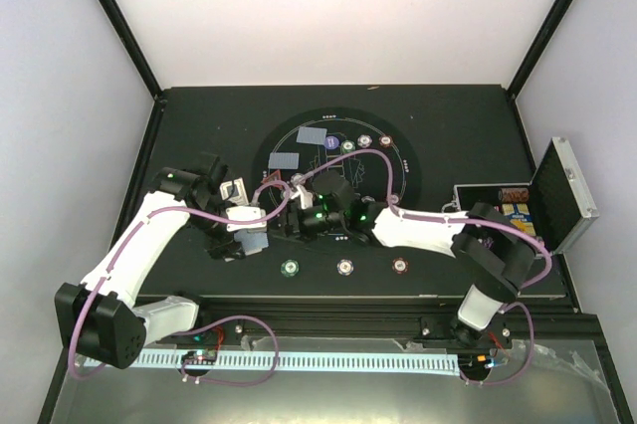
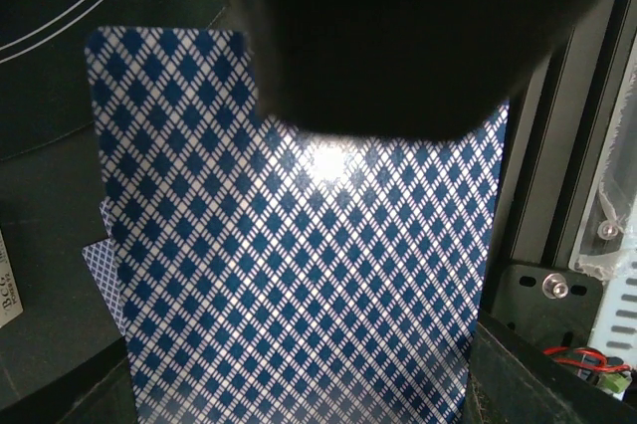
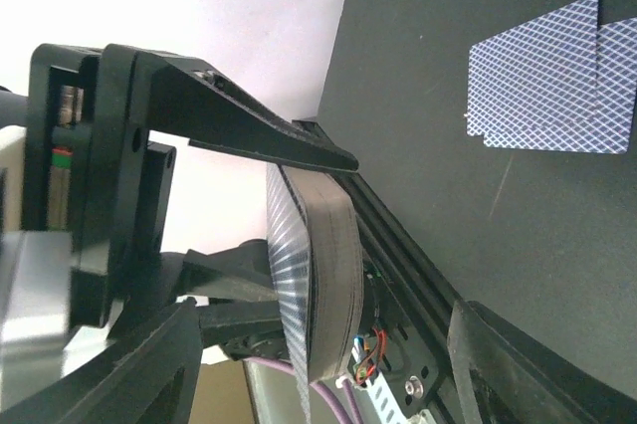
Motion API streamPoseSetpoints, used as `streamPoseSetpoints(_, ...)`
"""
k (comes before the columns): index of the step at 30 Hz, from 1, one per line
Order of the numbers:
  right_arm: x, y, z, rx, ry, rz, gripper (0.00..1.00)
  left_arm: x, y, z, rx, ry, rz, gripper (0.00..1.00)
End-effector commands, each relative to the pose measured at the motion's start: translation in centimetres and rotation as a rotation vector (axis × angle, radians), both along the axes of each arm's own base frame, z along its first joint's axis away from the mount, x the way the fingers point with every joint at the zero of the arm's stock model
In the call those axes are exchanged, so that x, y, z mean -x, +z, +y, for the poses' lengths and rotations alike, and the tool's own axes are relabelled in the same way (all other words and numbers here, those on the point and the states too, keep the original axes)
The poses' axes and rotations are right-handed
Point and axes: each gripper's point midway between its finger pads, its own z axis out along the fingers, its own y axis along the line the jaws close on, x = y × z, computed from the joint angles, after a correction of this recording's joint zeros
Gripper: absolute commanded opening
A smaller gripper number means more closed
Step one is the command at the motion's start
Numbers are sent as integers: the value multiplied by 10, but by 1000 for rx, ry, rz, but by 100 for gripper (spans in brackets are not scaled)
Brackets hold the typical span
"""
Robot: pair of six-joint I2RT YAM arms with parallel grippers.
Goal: Distribute texas hold em gaming equipment
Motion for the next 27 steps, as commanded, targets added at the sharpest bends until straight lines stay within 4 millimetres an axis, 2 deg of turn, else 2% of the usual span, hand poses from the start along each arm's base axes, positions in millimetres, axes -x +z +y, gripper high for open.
streamPoseSetpoints(1, 4, 8, 18, -48, 32, 1, 69, 0, 15, -6, 39, -3, -6, 2)
streamPoseSetpoints(7, 11, 6, 37, -64, 68, 21, 68, 0, 17, -8, 47, -4, 6, 2)
streamPoseSetpoints(13, 12, 3, 48, -76, 81, 40, 59, 0, 17, -9, 53, -9, 13, 2)
streamPoseSetpoints(17, 13, 4, 51, -107, 82, 63, 47, 0, 18, -9, 58, -11, 4, 2)
streamPoseSetpoints(23, 16, 1, 47, -121, 72, 82, 16, -3, 15, -8, 55, -25, -51, 2)
streamPoseSetpoints(27, 20, 0, 44, -124, 74, 84, 15, -4, 13, -8, 59, -30, -68, 2)
